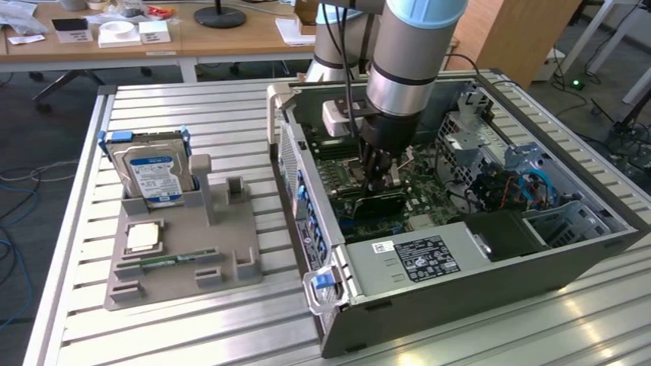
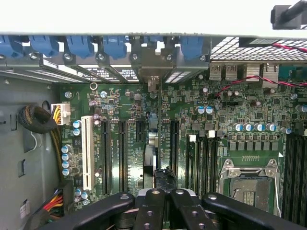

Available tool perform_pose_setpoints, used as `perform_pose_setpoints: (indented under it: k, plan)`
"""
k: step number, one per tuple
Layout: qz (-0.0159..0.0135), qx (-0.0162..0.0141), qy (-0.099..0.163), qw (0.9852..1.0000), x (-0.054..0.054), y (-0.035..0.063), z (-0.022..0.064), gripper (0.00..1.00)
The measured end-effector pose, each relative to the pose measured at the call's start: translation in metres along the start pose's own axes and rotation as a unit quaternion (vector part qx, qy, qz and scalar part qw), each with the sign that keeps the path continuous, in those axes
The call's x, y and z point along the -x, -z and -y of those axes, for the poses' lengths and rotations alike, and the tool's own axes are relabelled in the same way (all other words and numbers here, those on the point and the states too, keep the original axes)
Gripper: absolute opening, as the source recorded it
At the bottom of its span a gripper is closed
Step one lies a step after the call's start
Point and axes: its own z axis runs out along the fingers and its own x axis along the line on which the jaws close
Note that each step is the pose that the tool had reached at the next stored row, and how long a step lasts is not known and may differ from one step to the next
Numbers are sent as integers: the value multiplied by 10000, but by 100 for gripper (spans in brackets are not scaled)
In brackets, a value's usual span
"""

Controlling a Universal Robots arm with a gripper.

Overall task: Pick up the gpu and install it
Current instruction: 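Press down on the gpu until it lock into place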

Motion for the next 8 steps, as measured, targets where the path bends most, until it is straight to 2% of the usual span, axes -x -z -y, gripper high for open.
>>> perform_pose_setpoints:
  k: [8]
  plan:
    - [0,0,0,10000,0,-2,-2,11]
